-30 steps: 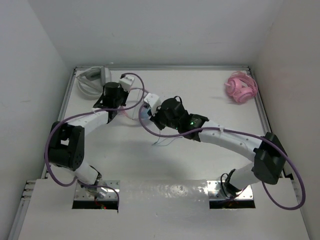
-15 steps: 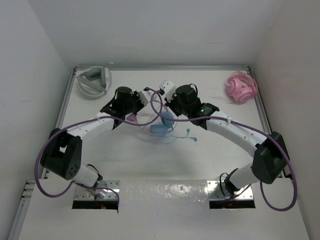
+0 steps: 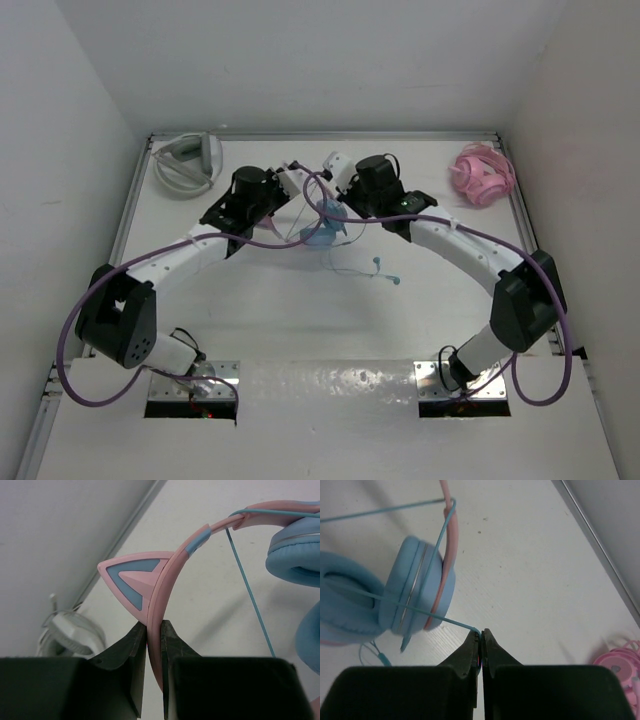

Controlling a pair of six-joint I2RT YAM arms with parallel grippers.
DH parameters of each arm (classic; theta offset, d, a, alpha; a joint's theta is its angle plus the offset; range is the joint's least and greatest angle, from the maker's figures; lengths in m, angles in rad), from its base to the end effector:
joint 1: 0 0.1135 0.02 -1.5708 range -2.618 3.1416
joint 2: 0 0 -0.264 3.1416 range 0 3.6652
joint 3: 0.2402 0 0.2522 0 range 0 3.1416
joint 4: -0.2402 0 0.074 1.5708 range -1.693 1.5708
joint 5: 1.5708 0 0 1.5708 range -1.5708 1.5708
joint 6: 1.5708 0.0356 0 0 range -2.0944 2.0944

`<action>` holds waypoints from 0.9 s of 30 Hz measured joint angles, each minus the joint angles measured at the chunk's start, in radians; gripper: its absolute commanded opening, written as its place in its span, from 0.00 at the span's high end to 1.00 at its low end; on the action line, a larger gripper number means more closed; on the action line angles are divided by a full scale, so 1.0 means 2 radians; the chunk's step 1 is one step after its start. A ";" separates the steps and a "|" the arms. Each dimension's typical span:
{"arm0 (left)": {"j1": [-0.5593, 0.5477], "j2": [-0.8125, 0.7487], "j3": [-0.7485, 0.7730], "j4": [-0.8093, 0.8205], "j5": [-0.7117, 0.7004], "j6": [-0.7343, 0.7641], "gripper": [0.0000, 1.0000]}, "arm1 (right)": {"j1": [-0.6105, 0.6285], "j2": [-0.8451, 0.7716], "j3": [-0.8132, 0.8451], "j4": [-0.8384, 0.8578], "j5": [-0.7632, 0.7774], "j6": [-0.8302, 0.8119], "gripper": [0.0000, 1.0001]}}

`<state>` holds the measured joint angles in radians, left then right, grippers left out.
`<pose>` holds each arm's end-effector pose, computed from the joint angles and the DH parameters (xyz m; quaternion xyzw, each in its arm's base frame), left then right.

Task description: Wrap the headphones

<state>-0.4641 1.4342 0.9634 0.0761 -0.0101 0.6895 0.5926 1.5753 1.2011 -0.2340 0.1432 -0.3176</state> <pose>0.2959 -0.1477 0.2753 0.4514 0.6989 0.0666 0.5507 0.3021 0.1973 0.2814 -0.3589 0.8087 0.0005 0.4661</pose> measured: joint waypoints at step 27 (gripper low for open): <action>-0.034 0.000 0.070 -0.084 0.048 0.002 1.00 | -0.087 -0.035 -0.082 0.223 -0.140 -0.053 1.00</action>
<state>-0.5312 1.4342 1.1030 -0.0917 0.0860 0.6941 0.4191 1.5059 1.0374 0.2127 -0.1368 -0.4236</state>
